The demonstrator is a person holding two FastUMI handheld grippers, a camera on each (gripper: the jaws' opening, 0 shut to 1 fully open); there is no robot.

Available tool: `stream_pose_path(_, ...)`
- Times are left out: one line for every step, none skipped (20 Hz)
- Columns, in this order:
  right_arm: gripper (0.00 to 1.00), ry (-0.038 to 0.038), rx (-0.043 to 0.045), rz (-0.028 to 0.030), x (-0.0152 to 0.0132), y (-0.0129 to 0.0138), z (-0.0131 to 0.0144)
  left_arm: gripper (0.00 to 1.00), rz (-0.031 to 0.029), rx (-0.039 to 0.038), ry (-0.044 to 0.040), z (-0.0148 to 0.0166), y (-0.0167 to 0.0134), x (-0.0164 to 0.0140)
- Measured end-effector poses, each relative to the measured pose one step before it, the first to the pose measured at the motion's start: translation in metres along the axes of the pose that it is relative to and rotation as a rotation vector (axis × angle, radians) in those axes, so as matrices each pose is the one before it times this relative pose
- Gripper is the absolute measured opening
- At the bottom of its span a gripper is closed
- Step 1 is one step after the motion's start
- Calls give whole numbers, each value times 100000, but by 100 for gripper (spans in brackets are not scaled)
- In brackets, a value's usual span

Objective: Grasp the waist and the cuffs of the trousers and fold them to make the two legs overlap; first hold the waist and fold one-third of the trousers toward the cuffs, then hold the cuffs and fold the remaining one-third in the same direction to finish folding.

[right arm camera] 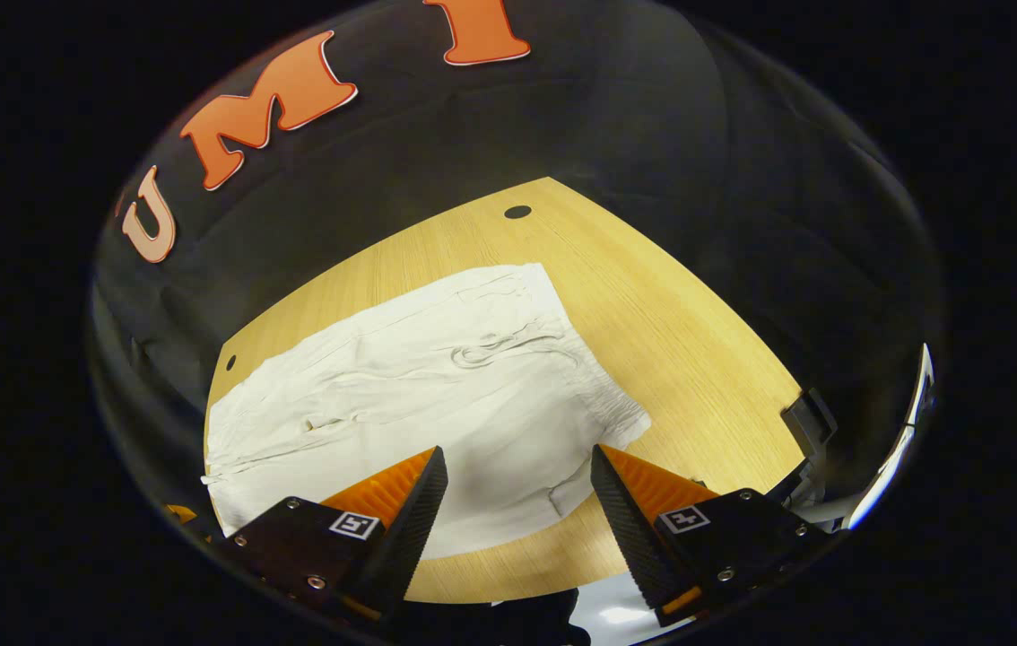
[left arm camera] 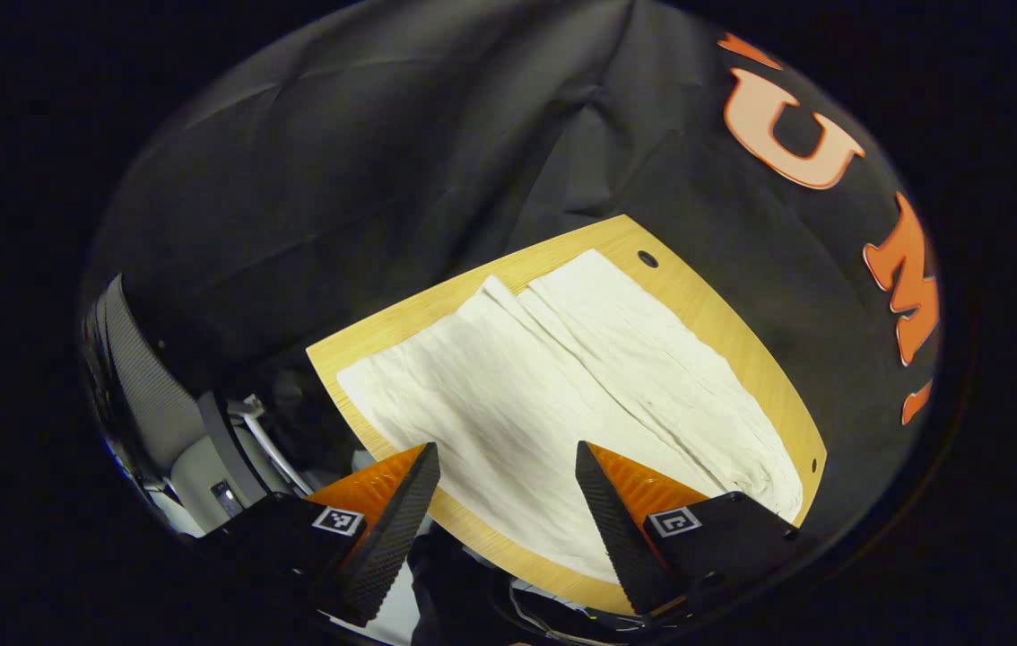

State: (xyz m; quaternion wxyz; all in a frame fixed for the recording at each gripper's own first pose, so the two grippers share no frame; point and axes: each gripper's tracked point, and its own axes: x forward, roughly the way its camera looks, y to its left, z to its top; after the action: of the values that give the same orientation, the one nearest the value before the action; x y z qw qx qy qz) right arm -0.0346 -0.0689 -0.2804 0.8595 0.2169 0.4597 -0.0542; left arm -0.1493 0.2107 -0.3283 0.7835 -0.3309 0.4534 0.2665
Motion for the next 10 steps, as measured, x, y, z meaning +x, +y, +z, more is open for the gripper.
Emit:
stream_pose_path(97,595,226,-504,182,156,-158,100,711,-2598,2262,-65,1068,694)
stream_pose_path(97,505,116,-1188,216,-33,-139,100,983,-2807,2126,115,1130,707)
stream_pose_path(97,843,228,-1002,171,125,-435,99,84,-2343,2164,-99,837,583)
stream_pose_path(97,1031,787,-479,153,161,-278,100,500,-2369,1514,249,1046,570)
stream_pose_path(97,906,1080,124,220,350,-244,98,450,-2295,1312,320,1066,554)
stream_pose_path(97,986,1024,309,175,304,-206,96,746,-2487,1628,335,1029,583)
stream_pose_path(97,978,416,-143,237,128,-399,99,742,-2637,1602,171,939,555)
stream_pose_path(97,750,-254,-425,283,21,-292,99,331,-2285,1936,-196,336,560)
stream_pose_path(97,528,-115,-1054,185,-39,-200,96,64,-2347,1856,17,420,543)
stream_pose_path(97,502,268,-527,190,-17,-32,97,-26,-1850,1097,74,305,619)
